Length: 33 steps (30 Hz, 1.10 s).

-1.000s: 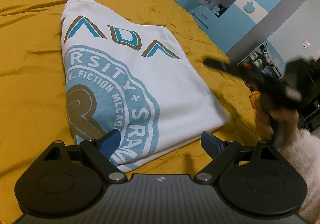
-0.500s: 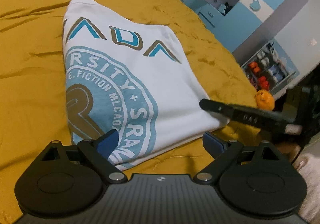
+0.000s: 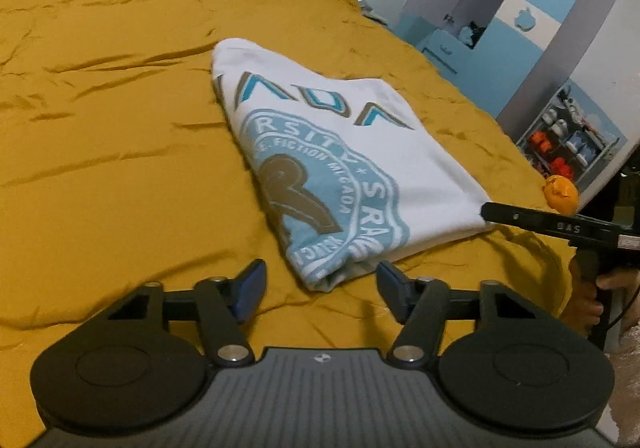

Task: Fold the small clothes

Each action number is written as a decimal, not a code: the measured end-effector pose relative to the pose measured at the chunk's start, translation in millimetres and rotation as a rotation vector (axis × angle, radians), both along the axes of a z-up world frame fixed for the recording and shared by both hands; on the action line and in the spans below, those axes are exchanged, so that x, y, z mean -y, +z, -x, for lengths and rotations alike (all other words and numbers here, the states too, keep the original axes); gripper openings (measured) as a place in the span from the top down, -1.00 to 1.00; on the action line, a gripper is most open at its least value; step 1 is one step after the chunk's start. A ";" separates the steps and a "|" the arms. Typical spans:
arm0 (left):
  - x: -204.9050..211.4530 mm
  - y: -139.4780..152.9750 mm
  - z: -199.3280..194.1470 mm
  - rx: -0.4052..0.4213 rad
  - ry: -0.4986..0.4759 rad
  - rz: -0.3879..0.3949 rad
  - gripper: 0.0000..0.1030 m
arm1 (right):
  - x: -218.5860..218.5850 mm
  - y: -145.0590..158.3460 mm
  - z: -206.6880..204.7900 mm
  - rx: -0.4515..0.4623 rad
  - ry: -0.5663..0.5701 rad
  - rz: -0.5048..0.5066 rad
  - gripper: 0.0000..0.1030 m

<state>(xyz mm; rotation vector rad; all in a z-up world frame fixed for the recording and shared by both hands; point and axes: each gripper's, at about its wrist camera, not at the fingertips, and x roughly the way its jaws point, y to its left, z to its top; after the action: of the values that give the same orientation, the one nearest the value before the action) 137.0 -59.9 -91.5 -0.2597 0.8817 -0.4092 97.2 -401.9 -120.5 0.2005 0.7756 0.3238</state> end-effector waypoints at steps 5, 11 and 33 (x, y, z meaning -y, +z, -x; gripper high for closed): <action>11.3 -4.1 0.1 0.007 -0.049 -0.090 0.33 | -0.1 1.4 -5.1 -0.008 0.012 0.012 0.27; 6.4 -4.7 2.6 0.028 -0.024 -0.089 0.66 | -1.4 0.7 -7.5 -0.013 -0.009 0.045 0.78; -7.9 37.4 6.8 0.033 0.057 0.065 0.69 | -19.5 30.6 -2.4 0.090 0.068 -0.002 0.70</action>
<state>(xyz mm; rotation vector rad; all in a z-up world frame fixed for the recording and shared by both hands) 130.2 -52.0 -54.2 -0.3366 0.8278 -0.3883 99.5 -382.4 -89.9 0.1603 0.6945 0.3957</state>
